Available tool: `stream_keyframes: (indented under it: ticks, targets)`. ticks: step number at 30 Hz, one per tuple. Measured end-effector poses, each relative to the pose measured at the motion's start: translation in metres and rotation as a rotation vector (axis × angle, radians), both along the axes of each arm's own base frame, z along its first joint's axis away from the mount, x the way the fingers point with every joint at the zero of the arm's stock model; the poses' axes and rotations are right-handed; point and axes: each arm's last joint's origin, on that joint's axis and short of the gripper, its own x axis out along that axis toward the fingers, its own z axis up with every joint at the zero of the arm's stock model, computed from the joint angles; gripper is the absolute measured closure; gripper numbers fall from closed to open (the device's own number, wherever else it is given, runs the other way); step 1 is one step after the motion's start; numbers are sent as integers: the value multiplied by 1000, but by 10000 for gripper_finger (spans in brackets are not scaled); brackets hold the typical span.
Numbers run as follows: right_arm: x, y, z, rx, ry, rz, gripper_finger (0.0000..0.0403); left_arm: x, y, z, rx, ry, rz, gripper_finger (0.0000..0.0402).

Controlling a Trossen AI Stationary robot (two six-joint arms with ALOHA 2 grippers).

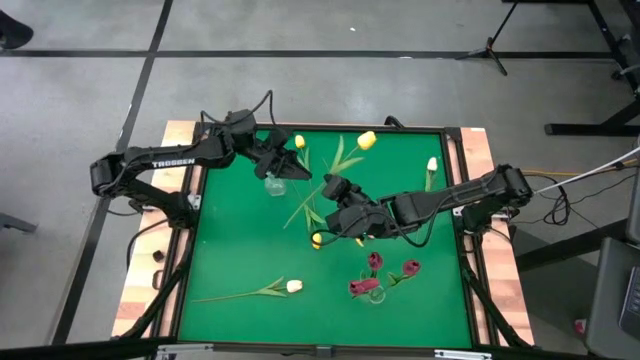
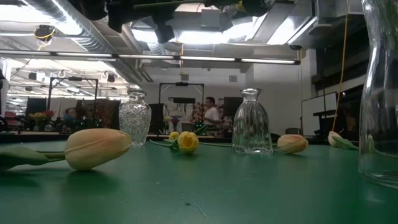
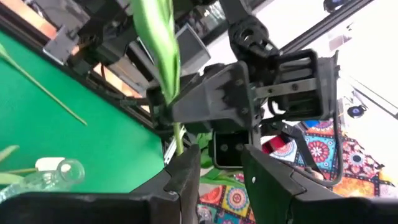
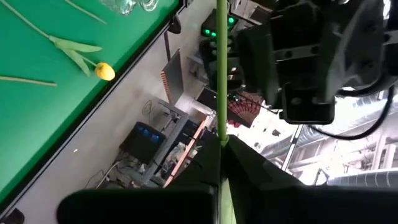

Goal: Sort flowers into vase by color
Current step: Put the top right yellow tulip into the top left transparent vase

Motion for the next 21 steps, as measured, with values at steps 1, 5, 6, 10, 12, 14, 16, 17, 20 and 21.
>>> stream_keyframes:
  ticks: [1,5,6,10,12,14,16,17,20,21]
  targets:
    - [0,0,0,-4,5,6,391,2,-1,-2,-3,7,-5,286]
    - [1,1,1,-1,8,34,388,10,-2,-11,-12,27,-45,286]
    - [1,1,1,-1,7,35,388,11,-3,-12,-13,27,-60,286]
    - [1,1,1,-4,6,29,390,13,-12,-12,-11,22,-115,286]
    - [2,1,1,0,9,39,391,14,-14,-12,-12,24,-125,286]
    - [2,1,1,11,12,58,390,14,-15,-12,-13,25,-124,286]
    - [2,2,1,18,8,68,388,14,-15,-12,-16,26,-122,286]
    - [3,2,2,19,2,68,388,14,-15,-12,-16,26,-121,286]
    - [3,2,2,11,-3,62,389,14,-14,-12,-16,27,-120,286]
    - [2,5,2,5,-1,63,390,14,-14,-12,-17,28,-127,286]
